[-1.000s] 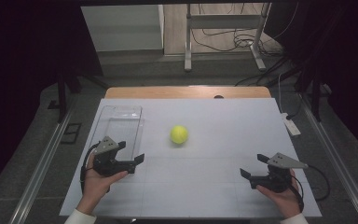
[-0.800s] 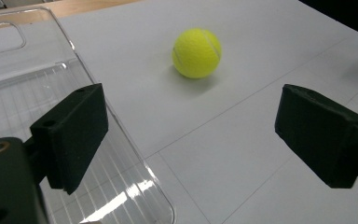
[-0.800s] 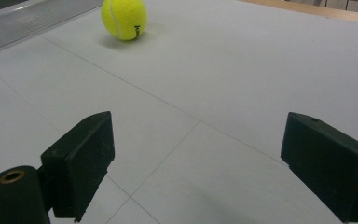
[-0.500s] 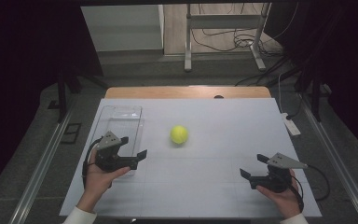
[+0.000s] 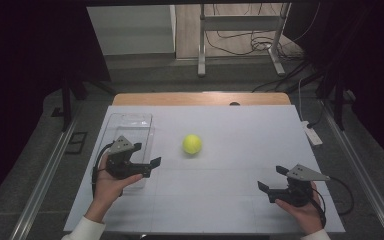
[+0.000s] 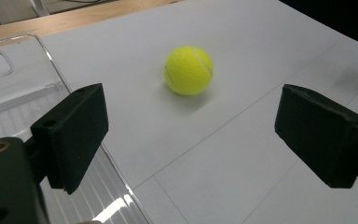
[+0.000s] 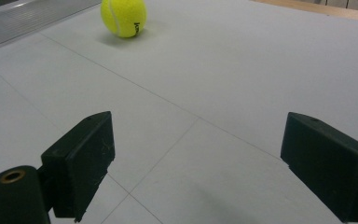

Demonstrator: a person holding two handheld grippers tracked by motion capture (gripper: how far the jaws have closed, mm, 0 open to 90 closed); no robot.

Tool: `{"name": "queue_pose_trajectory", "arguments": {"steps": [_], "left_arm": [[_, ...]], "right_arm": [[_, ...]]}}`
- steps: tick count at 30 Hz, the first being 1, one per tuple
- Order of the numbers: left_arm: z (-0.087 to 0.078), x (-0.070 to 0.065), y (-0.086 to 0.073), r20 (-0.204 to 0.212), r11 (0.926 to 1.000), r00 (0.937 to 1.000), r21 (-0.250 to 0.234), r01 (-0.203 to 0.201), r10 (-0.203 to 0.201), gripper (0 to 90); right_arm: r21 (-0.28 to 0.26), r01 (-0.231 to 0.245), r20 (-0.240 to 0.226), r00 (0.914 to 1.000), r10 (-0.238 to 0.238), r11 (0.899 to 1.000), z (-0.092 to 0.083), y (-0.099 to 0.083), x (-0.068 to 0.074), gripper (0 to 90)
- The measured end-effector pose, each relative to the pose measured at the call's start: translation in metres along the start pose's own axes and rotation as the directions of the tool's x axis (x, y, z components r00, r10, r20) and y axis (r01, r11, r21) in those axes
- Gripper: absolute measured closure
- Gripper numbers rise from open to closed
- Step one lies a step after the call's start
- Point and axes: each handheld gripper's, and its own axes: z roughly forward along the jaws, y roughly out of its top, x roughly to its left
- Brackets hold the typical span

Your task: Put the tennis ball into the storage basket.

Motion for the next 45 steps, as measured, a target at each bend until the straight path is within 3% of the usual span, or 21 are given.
{"name": "queue_pose_trajectory", "arguments": {"steps": [45], "left_arm": [[0.023, 0.002, 0.033, 0.049, 0.9998, 0.9987, 0.01, -0.015, 0.015, 10.8]], "right_arm": [[-0.006, -0.004, -0.008, 1.0, 0.004, 1.0, 0.002, -0.001, -0.002, 10.2]]}}
